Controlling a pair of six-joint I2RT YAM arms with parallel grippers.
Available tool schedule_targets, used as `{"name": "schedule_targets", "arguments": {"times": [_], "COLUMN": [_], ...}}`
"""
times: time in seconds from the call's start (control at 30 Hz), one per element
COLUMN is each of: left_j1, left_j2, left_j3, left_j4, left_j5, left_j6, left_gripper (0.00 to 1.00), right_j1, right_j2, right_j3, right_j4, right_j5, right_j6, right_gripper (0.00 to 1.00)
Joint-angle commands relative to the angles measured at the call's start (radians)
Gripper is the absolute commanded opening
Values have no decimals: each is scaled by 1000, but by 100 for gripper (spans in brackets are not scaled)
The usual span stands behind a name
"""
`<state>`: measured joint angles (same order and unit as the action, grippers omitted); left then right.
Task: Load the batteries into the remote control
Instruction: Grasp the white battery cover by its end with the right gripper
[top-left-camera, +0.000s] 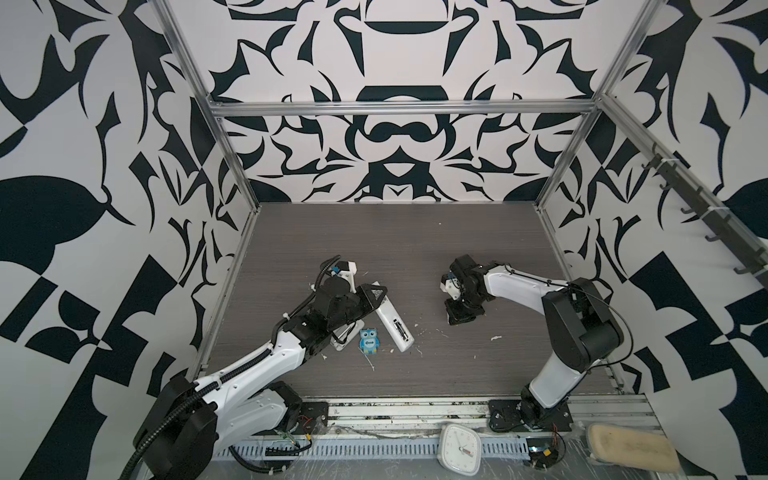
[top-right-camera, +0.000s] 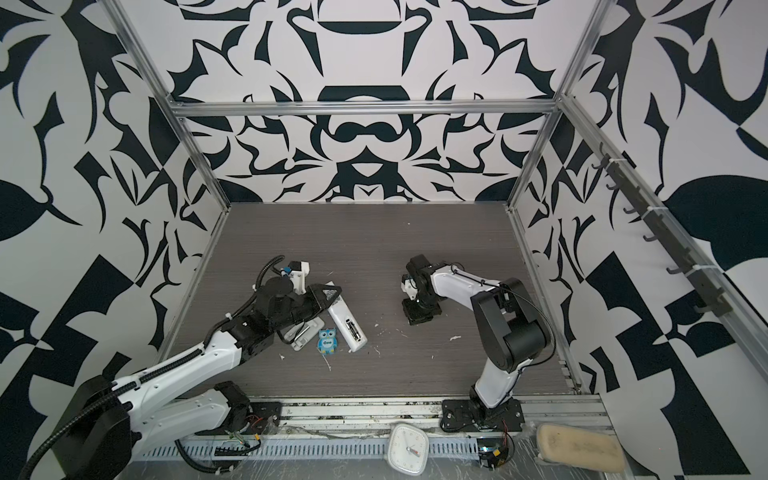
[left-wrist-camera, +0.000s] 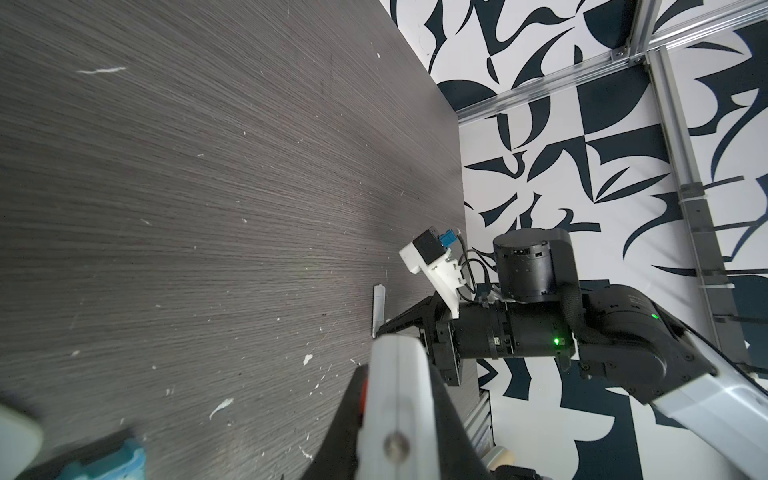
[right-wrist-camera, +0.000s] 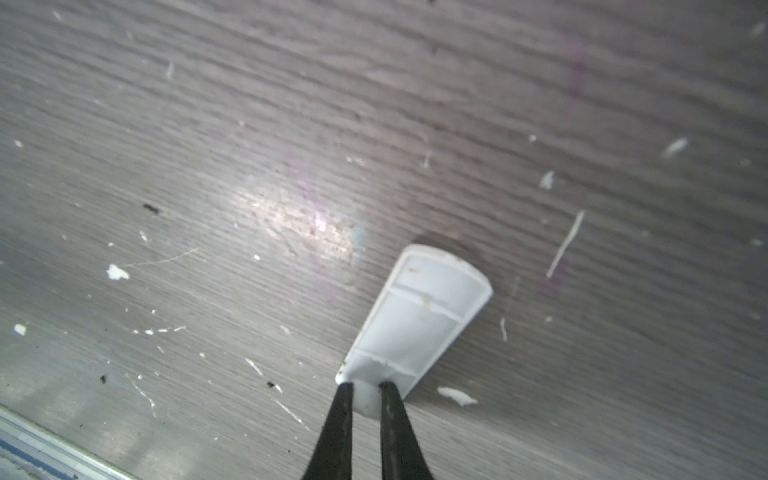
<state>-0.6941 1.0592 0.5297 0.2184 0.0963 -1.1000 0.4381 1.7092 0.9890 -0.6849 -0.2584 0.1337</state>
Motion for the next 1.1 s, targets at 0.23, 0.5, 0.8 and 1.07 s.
{"name": "schedule_targets", "arguments": {"times": [0.23,0.5,0.8,1.07], "left_j1": [-4,-4,-4,-4], "left_j2": [-2,8,7,-13], "left_j3": [-2,4,23,33], "left_j4": [38,36,0,-61], "left_j5": [3,6,13,9], "left_j6": [-8,-5,3,8], "left_gripper": [0,0,0,0], "right_j1": [5,21,23,23], "right_j2": [-52,-237,-330,-335], "right_j3": [32,-2,-98,-240], "right_j4": [-42,113,372,692], "right_j5": [0,-169,-443,-570], "right_j6": [-6,1,53,193], "right_gripper": [8,8,10,13]}}
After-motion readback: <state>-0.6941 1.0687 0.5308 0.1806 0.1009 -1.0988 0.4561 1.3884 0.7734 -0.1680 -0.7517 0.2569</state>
